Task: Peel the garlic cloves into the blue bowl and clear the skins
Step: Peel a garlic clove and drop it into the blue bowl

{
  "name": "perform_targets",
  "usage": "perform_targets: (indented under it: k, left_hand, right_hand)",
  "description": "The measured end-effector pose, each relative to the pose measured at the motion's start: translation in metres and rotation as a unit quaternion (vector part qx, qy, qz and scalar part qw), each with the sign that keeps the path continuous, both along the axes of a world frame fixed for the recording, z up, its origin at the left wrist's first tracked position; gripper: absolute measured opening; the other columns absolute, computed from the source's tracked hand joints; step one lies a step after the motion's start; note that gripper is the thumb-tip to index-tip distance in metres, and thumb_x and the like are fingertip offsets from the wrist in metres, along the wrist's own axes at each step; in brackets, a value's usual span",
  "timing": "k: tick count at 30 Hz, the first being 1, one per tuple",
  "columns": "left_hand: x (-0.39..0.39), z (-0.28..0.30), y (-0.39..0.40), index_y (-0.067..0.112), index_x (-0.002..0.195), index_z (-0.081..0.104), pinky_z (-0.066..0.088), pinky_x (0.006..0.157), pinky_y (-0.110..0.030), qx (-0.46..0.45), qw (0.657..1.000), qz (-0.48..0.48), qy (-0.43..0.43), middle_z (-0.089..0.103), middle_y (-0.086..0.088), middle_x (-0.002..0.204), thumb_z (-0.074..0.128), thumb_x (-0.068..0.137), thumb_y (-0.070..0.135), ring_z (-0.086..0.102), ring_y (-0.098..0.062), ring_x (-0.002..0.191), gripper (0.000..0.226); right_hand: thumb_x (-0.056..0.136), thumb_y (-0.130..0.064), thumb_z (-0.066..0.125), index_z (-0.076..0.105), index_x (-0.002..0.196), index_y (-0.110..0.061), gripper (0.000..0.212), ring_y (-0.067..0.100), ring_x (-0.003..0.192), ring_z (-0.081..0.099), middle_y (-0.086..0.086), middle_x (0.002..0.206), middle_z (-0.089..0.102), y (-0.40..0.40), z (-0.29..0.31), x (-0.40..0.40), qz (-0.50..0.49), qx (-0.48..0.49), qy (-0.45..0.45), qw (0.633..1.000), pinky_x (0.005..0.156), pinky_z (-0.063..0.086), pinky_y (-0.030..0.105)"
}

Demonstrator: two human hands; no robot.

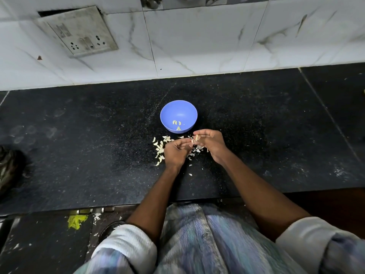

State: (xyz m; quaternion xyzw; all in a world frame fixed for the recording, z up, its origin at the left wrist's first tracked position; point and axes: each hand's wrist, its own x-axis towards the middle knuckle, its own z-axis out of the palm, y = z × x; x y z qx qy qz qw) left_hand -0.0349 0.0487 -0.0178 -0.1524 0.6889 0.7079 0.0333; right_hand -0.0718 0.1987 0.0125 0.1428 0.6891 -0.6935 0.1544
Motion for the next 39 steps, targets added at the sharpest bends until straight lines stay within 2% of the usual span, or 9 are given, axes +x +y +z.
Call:
perform_targets:
  k: [3,6,11,16,19,25,29,35,39]
  left_hand:
    - [-0.001,0.000,0.000,0.003,0.126,0.074,0.062,0.091,-0.032,-0.037,0.998,-0.053,0.024,0.080,-0.006,0.113,0.067,0.096,-0.007,0.077,-0.015,0.103,0.032]
    - [0.000,0.001,-0.001,0.010,0.116,0.080,0.062,0.090,-0.037,-0.079,0.996,-0.025,0.039,0.082,0.000,0.104,0.072,0.097,0.003,0.078,-0.016,0.094,0.022]
    - [0.001,0.004,-0.004,0.011,0.108,0.082,0.064,0.086,-0.039,-0.104,0.992,0.015,0.066,0.082,0.004,0.094,0.076,0.095,0.009,0.079,-0.020,0.086,0.015]
    - [0.007,0.009,-0.001,0.012,0.107,0.082,0.065,0.085,-0.038,-0.088,0.993,-0.023,0.068,0.082,0.002,0.093,0.088,0.085,0.012,0.080,-0.018,0.086,0.023]
    - [0.010,0.005,-0.004,0.012,0.097,0.083,0.065,0.081,-0.039,-0.117,0.990,0.013,0.081,0.081,0.005,0.087,0.086,0.087,0.014,0.079,-0.015,0.081,0.011]
    - [0.011,0.005,-0.009,0.018,0.092,0.082,0.062,0.074,-0.030,-0.160,0.983,0.054,0.064,0.079,0.009,0.081,0.082,0.091,0.016,0.075,-0.008,0.074,0.001]
    - [0.009,0.002,-0.010,0.032,0.082,0.077,0.062,0.073,-0.031,-0.205,0.976,0.067,0.019,0.077,0.015,0.078,0.078,0.092,0.018,0.072,-0.004,0.071,0.017]
    - [0.006,0.003,-0.009,0.024,0.091,0.075,0.061,0.075,-0.037,-0.224,0.973,0.054,0.003,0.075,0.009,0.080,0.071,0.094,0.013,0.071,-0.012,0.075,0.012]
    - [0.007,0.001,-0.012,0.026,0.100,0.076,0.063,0.076,-0.038,-0.213,0.977,0.024,0.019,0.076,0.010,0.083,0.075,0.088,0.002,0.072,-0.012,0.073,0.027]
  right_hand:
    - [0.090,0.007,0.065,0.077,0.105,-0.010,0.025,0.016,0.085,0.074,0.011,0.097,0.079,0.003,0.003,-0.002,-0.032,0.025,0.016,0.999,0.074,0.061,0.026]
    - [0.087,0.010,0.063,0.076,0.107,-0.007,0.029,0.014,0.075,0.069,0.015,0.098,0.078,0.004,0.008,-0.003,-0.051,0.016,0.014,0.998,0.064,0.055,0.022]
    - [0.084,0.003,0.076,0.076,0.104,-0.006,0.022,0.019,0.078,0.074,0.016,0.097,0.078,0.002,0.008,0.000,-0.042,-0.018,0.000,0.999,0.075,0.058,0.030]
    - [0.082,-0.007,0.084,0.075,0.100,-0.004,0.020,0.016,0.072,0.070,0.010,0.084,0.078,-0.005,0.005,0.005,-0.012,-0.009,-0.026,1.000,0.067,0.055,0.028]
    - [0.086,-0.005,0.081,0.073,0.104,0.004,0.022,0.015,0.069,0.066,0.019,0.087,0.076,-0.009,0.004,0.007,0.005,-0.018,-0.030,0.999,0.064,0.054,0.025]
    - [0.090,0.001,0.074,0.072,0.110,0.005,0.020,0.021,0.080,0.069,0.022,0.096,0.076,-0.013,0.001,0.005,0.034,-0.036,-0.026,0.998,0.074,0.057,0.028]
    - [0.092,0.000,0.072,0.074,0.110,0.002,0.018,0.019,0.081,0.069,0.020,0.096,0.076,-0.015,0.000,0.003,0.057,-0.037,-0.030,0.997,0.081,0.058,0.030]
    - [0.098,-0.004,0.066,0.071,0.111,0.002,0.015,0.018,0.077,0.072,0.014,0.089,0.076,-0.020,-0.001,0.002,0.040,-0.033,-0.029,0.998,0.069,0.060,0.024]
    - [0.095,0.001,0.067,0.071,0.111,0.003,0.016,0.018,0.071,0.072,0.017,0.091,0.076,-0.017,-0.001,0.001,0.011,-0.015,-0.045,0.999,0.062,0.058,0.024]
